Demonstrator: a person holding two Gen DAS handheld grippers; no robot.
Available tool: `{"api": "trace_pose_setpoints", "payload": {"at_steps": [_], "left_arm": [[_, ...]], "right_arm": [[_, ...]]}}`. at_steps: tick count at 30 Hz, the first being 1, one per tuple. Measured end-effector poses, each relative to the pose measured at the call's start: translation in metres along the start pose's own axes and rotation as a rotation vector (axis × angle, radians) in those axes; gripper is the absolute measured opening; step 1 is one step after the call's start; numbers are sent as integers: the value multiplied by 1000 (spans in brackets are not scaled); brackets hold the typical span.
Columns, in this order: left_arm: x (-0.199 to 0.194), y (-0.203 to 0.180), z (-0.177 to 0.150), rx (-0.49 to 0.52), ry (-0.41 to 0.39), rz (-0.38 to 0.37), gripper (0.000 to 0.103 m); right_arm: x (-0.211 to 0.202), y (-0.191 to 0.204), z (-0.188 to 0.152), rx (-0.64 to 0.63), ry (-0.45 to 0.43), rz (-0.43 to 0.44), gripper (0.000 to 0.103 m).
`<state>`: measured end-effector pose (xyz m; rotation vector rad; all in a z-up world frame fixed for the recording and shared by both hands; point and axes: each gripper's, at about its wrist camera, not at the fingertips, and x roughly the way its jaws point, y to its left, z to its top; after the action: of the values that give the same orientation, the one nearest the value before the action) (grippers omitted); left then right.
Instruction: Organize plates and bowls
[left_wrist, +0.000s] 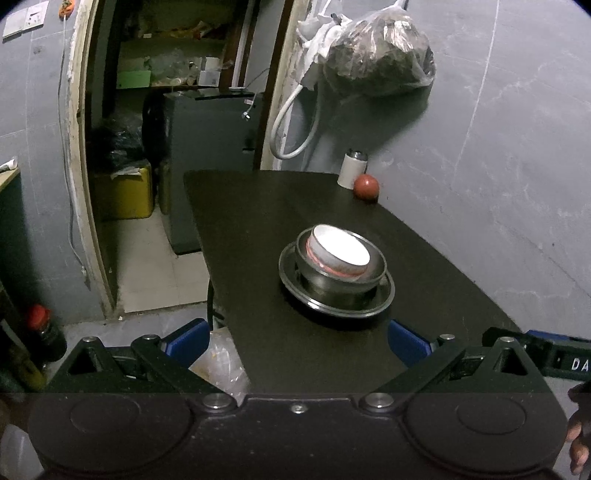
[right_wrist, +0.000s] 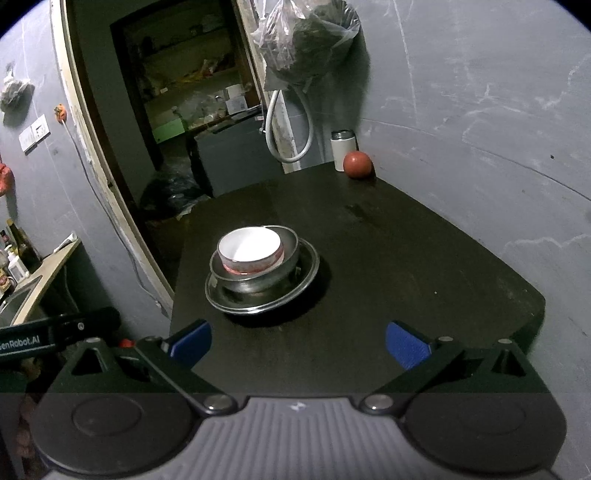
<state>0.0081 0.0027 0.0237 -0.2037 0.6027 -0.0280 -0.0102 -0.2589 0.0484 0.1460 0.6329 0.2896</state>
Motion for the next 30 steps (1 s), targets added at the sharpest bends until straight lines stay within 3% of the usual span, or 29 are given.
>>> {"api": "trace_pose_setpoints", "payload": {"at_steps": [12,30], "left_arm": [[-1,12,-19,18,37,-1,102],[0,20,-19,13,43,3,102]], "right_arm": [[7,3,-14,-18,47,-37,103],[18,16,-12,-49,68,-27,103]]}}
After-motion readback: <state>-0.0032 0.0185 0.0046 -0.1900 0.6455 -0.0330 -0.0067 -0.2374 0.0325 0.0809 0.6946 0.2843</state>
